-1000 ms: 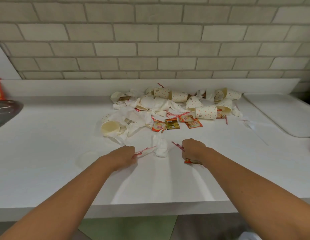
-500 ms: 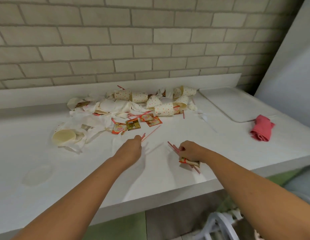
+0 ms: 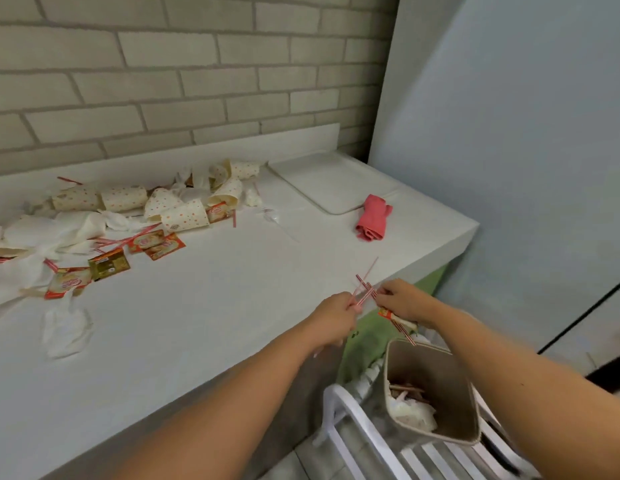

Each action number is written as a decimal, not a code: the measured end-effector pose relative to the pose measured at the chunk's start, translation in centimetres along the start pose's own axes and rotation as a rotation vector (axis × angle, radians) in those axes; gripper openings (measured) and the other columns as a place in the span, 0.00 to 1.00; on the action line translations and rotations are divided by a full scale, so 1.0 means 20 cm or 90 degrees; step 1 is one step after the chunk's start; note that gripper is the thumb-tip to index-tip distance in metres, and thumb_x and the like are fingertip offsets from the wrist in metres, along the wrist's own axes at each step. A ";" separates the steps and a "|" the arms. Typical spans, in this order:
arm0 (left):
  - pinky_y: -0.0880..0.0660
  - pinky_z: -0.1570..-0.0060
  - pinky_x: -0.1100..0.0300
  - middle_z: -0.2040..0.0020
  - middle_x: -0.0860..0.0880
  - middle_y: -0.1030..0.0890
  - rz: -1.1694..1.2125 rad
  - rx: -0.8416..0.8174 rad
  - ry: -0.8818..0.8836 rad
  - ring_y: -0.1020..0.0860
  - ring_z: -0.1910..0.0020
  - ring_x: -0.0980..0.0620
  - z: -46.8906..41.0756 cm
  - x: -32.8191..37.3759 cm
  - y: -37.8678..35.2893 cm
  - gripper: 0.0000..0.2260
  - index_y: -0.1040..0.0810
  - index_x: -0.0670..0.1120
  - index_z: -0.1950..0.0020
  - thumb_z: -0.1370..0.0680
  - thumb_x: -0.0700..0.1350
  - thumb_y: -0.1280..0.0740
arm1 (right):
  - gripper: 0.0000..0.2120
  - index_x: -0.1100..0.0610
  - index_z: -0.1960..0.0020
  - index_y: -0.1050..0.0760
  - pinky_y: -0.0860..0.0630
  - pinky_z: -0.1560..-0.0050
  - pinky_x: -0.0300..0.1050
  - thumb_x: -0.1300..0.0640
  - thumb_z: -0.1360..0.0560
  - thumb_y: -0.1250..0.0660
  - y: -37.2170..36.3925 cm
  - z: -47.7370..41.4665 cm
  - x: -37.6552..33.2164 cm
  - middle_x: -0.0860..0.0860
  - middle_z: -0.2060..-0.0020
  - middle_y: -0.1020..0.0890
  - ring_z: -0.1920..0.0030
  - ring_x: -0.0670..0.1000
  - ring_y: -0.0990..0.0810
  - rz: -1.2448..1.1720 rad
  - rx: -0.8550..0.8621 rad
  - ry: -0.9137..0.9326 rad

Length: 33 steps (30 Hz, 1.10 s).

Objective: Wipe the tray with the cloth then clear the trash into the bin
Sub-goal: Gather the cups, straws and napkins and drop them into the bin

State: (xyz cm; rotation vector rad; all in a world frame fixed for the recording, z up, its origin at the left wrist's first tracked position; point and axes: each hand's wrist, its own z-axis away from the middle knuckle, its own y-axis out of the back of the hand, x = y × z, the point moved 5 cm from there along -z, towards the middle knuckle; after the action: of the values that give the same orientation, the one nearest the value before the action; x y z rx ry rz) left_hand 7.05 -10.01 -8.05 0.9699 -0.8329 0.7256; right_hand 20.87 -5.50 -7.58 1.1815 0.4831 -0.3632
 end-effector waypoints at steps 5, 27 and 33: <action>0.39 0.78 0.66 0.68 0.51 0.34 0.098 -0.109 0.071 0.38 0.73 0.56 -0.13 0.02 -0.41 0.09 0.33 0.48 0.58 0.19 0.42 0.45 | 0.17 0.56 0.70 0.36 0.42 0.71 0.41 0.60 0.23 0.38 0.09 0.14 0.40 0.50 0.74 0.34 0.73 0.46 0.38 -0.009 0.047 -0.083; 0.23 0.61 0.57 0.57 0.44 0.26 0.245 -0.136 0.380 0.22 0.63 0.52 -0.37 -0.25 -0.93 0.13 0.32 0.37 0.37 0.20 0.32 0.49 | 0.13 0.62 0.53 0.24 0.33 0.58 0.42 0.54 0.19 0.43 -0.07 0.14 1.07 0.56 0.60 0.24 0.58 0.52 0.26 -0.113 0.016 -0.289; 0.29 0.55 0.57 0.56 0.46 0.24 0.214 -0.131 0.394 0.26 0.59 0.52 -0.39 -0.27 -0.91 0.11 0.28 0.36 0.39 0.19 0.36 0.45 | 0.15 0.58 0.62 0.28 0.32 0.63 0.41 0.55 0.19 0.43 -0.08 0.09 1.08 0.52 0.66 0.25 0.64 0.51 0.26 -0.129 0.091 -0.265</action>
State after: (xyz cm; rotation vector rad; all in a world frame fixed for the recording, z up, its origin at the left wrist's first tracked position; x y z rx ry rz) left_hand 21.47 -10.81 -22.56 0.3781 -0.5073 1.1307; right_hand 38.43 -8.12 -19.96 1.1580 0.2145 -0.8115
